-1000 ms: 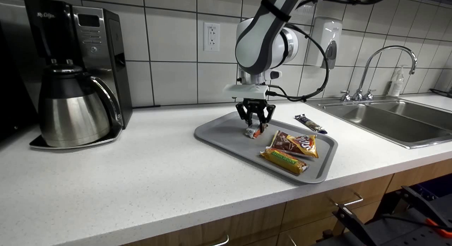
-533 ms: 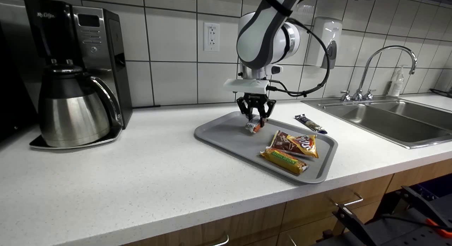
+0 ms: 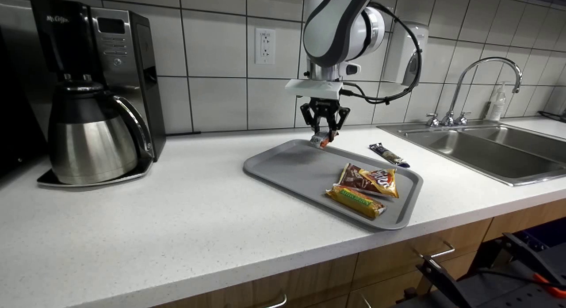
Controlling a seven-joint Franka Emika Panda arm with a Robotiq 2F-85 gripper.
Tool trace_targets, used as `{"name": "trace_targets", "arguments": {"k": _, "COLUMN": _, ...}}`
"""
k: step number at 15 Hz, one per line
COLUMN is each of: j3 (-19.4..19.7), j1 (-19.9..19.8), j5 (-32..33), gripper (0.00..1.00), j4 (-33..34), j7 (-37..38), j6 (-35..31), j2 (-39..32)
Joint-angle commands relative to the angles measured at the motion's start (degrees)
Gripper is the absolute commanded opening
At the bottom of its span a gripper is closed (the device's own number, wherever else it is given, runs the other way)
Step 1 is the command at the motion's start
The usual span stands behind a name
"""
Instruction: Remove the two small packets from the grey tray.
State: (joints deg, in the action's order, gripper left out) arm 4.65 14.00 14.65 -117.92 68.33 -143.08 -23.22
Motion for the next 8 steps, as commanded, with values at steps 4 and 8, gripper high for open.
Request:
{"name": "trace_targets", "arguments": {"k": 4, "j3": 1.32, "j1": -3.4, "j5": 0.81, "gripper": 0.18, "j4": -3.36, "j7": -6.81, "j6": 0.77, "j2": 4.68}}
{"name": "trace_targets", "arguments": {"k": 8, "j3": 3.66, "j1": -4.67, "j5": 3.22, "gripper": 0.18, "j4": -3.63, "j7": -8.78, "j6": 0.82, "j2": 4.4}}
